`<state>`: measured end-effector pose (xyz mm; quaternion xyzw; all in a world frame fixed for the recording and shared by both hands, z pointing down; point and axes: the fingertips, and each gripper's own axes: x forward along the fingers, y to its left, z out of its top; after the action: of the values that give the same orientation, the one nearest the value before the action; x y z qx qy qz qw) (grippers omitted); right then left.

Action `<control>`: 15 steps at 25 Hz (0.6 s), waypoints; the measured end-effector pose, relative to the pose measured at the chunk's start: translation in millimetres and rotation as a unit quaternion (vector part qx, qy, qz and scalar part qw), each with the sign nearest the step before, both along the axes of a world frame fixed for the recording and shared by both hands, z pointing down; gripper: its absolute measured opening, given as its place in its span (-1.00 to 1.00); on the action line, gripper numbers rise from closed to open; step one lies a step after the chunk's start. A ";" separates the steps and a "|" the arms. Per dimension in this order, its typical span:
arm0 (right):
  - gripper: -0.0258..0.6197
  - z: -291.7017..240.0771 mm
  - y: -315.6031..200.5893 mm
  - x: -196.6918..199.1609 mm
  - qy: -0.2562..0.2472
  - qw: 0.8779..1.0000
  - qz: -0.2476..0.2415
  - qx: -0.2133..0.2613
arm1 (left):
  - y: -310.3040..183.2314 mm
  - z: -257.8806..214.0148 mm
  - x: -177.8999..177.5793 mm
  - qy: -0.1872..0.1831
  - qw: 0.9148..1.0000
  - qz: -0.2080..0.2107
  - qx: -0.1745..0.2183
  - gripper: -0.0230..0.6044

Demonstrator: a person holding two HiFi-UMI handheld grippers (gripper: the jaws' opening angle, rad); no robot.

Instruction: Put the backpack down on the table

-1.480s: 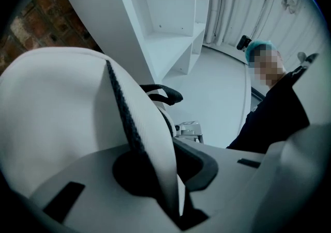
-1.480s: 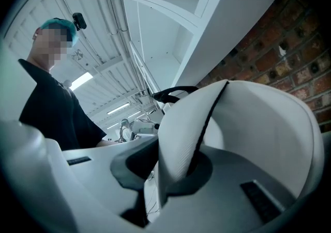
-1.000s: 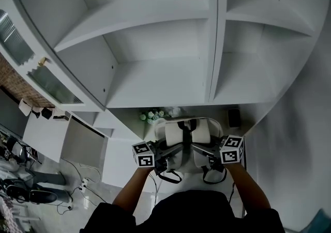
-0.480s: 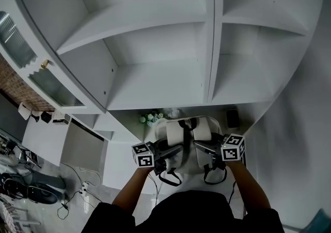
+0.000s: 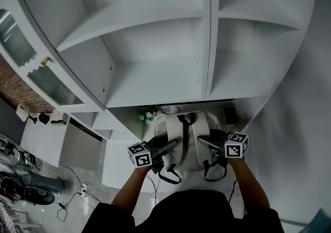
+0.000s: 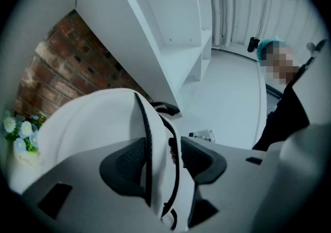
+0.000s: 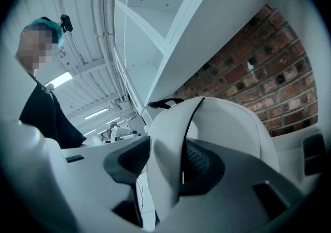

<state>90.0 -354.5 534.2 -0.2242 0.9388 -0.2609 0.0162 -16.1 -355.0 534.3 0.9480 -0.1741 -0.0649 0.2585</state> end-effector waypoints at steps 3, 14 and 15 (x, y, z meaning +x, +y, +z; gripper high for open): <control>-0.37 4.1 2.7 4.5 0.019 1.000 0.011 0.004 | -5.3 -2.9 -16.8 0.015 0.999 -0.038 -0.001 -0.26; -0.36 0.5 21.2 36.9 0.046 0.996 0.073 0.021 | 33.0 -2.2 -25.5 0.024 1.000 -0.013 -0.006 -0.27; -0.36 -2.0 24.7 38.1 0.042 0.996 0.079 0.022 | 37.1 -3.0 -24.5 0.025 1.000 -0.010 -0.006 -0.26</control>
<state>128.0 -329.7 532.3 -0.3080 0.9235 -0.2285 0.0022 -40.6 -317.8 531.4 0.9427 -0.1776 -0.0900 0.2679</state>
